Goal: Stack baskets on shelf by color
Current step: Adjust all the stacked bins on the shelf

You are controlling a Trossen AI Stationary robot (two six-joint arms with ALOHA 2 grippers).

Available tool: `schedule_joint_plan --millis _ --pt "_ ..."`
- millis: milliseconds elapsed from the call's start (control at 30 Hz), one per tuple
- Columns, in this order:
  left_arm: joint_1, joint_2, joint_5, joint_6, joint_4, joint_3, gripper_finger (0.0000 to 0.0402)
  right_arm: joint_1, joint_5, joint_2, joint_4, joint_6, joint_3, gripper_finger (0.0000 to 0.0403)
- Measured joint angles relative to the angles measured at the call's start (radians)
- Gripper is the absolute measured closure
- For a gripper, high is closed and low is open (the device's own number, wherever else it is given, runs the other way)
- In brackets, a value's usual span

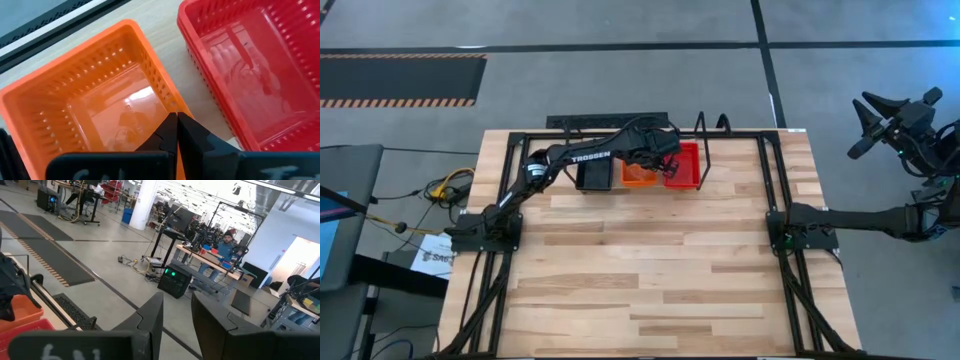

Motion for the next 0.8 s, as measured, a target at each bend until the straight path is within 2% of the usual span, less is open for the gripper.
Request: schedule_joint_plan --millis 267,400,600,800 --pt "-0.004 0.0 -0.016 0.0 0.022 0.006 0.0401 0.0 0.0 0.0 0.0 0.0 0.0 0.0282" --pt "-0.022 0.0 -0.07 -0.043 -0.106 0.072 0.0401 0.0 0.0 0.0 0.0 0.0 0.0 0.0282" --pt "-0.059 -0.003 -0.153 -0.218 -0.468 0.171 0.0401 0.0 0.0 0.0 0.0 0.0 0.0 0.0282" --pt "-0.06 0.005 -0.127 -0.168 -0.452 0.154 0.0401 0.0 0.0 0.0 0.0 0.0 0.0 0.0282"
